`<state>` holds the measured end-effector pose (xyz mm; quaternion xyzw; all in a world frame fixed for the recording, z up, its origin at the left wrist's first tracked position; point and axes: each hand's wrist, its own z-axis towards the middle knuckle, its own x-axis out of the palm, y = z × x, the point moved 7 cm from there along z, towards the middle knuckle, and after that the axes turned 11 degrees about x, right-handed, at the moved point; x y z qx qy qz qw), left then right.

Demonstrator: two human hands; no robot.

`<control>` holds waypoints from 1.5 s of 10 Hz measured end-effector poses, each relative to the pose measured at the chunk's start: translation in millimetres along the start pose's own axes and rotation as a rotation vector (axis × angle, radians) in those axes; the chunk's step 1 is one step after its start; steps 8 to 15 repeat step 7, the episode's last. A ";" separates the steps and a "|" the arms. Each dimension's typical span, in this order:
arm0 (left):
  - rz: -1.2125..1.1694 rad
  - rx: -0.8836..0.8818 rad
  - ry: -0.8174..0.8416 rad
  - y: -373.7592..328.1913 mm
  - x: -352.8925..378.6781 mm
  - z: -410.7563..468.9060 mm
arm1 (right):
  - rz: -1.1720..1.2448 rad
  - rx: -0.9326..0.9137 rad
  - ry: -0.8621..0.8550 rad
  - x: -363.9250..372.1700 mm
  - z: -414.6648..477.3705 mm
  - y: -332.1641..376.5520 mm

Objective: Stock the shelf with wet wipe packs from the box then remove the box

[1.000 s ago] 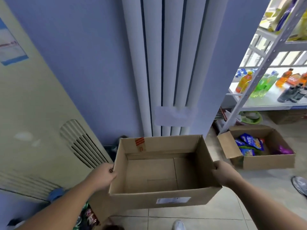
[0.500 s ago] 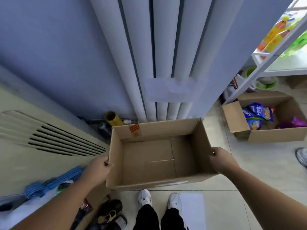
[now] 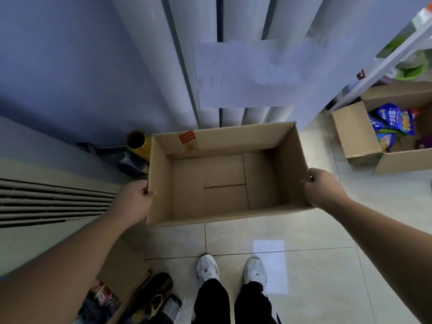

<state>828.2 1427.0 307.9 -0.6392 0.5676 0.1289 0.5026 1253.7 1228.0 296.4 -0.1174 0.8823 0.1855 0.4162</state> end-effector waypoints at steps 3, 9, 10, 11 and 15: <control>0.022 -0.001 -0.059 17.3 15.5 53.9 | 0.025 -0.005 -0.094 19.1 33.5 14.8; 0.092 -0.051 0.023 0.1 -16.9 31.8 | -0.075 -0.010 -0.016 -10.4 24.8 8.8; 0.092 -0.051 0.023 0.1 -16.9 31.8 | -0.075 -0.010 -0.016 -10.4 24.8 8.8; 0.092 -0.051 0.023 0.1 -16.9 31.8 | -0.075 -0.010 -0.016 -10.4 24.8 8.8; 0.092 -0.051 0.023 0.1 -16.9 31.8 | -0.075 -0.010 -0.016 -10.4 24.8 8.8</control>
